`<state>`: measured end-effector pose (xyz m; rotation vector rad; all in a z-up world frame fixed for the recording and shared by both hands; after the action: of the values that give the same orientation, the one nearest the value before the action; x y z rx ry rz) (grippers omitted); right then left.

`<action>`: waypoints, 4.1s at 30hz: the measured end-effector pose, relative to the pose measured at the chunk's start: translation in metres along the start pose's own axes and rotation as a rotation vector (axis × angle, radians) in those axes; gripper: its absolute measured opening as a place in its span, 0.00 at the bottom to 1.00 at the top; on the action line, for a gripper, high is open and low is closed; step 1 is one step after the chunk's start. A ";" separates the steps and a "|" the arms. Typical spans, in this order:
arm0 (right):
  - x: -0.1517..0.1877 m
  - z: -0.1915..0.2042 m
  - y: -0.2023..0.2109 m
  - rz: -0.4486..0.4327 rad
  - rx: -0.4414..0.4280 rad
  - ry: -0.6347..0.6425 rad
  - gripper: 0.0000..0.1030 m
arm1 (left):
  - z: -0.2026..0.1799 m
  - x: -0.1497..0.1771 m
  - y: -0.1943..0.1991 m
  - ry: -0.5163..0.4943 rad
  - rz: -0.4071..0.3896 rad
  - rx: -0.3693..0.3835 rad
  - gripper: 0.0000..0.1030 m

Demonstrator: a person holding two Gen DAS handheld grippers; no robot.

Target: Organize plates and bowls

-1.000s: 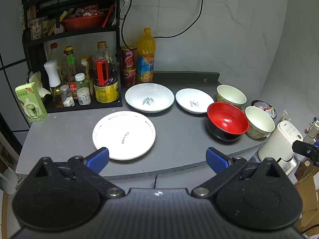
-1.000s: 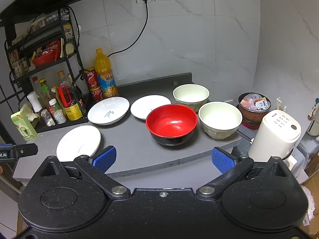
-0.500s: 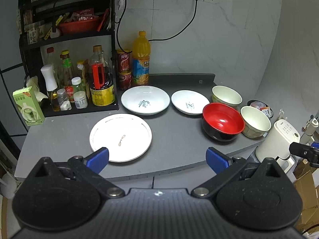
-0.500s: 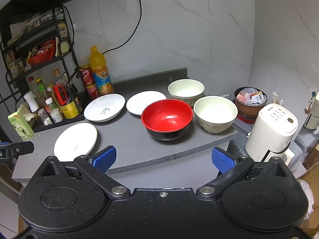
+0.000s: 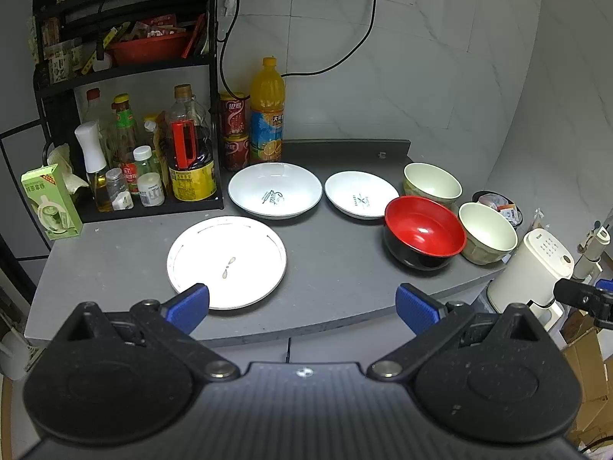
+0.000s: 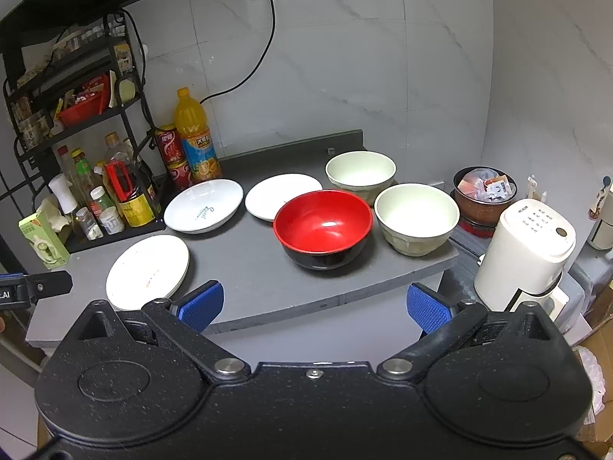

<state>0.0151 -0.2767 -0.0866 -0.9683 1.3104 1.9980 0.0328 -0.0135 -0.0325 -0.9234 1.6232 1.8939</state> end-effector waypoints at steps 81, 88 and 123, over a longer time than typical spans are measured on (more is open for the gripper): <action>-0.088 -0.169 -0.146 0.030 0.241 -0.317 1.00 | -0.170 -0.152 -0.211 -0.086 0.122 0.213 0.97; -0.087 -0.195 -0.157 0.043 0.293 -0.403 0.99 | -0.209 -0.164 -0.244 -0.168 0.155 0.278 0.97; -0.012 -0.287 -0.226 0.236 0.176 -0.663 0.35 | -0.385 -0.111 -0.325 -0.375 0.440 0.436 0.36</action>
<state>0.2715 -0.4601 -0.2708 -0.0398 1.2147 2.0674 0.4138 -0.3240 -0.1908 -0.0273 1.9835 1.7207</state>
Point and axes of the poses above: each gripper's, at about its wrist camera, not at the fingertips, and y roughly against the way its jaws point, z to its left, x to its underside, the point moved 7 cm from there along -y, roughly the way its jaws point, and after that the axes turned 12 degrees about -x, right-handed, at the moved point
